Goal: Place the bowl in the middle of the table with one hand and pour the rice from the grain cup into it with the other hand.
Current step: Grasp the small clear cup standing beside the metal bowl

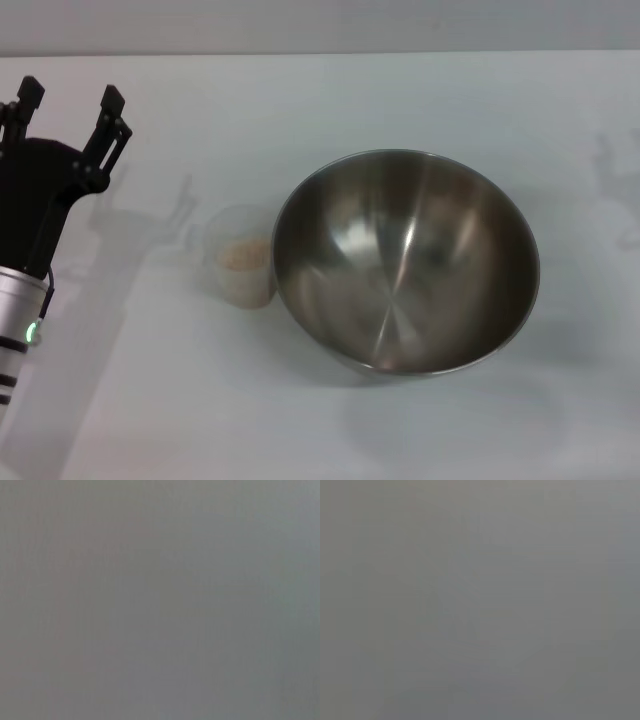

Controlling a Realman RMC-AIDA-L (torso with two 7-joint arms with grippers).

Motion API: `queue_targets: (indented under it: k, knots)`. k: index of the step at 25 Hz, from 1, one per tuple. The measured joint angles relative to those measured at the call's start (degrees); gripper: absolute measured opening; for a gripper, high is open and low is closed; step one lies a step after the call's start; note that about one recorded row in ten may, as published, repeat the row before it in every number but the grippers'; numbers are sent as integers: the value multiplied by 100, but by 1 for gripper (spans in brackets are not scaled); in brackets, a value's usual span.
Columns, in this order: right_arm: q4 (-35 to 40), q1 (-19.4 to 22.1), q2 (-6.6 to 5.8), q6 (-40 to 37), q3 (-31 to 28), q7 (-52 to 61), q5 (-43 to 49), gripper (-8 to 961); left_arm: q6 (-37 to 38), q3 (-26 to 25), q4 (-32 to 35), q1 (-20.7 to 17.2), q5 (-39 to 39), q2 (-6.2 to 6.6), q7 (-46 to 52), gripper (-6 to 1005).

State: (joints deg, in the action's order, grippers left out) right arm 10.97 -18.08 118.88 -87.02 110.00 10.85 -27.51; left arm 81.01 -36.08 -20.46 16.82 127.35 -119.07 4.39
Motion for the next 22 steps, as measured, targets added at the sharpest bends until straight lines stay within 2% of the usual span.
queue_targets:
  k: [4,5,8,10,11,12,16,17,22]
  knots:
    - [-445,-70,-92,60,-256,691,0,442,41,95,3,-134,1,2,-21,807]
    - [-652,-128,-177,153,-376,1179,-1,442,77,136,10,-180,3,3,-34,807]
    - [-759,-166,-226,309,-480,1351,-2,554,249,354,67,-328,2,12,-48,806]
    - [-754,-197,-220,553,-835,1103,-4,629,417,564,162,-430,3,22,-54,805]
    - [-736,-207,-208,586,-936,945,-5,634,417,564,162,-430,3,22,-54,805]
    - [-716,-219,-197,592,-992,809,-4,639,611,846,307,-543,1,29,-56,805]
    - [-582,-258,-184,598,-1041,345,2,659,677,1094,447,-605,1,31,-57,804]
    - [-541,-313,-180,633,-1042,246,1,664,671,1370,581,-663,4,32,-59,804]
    - [-533,-510,-187,917,-1044,245,-4,684,406,1571,697,-725,2,27,-61,803]
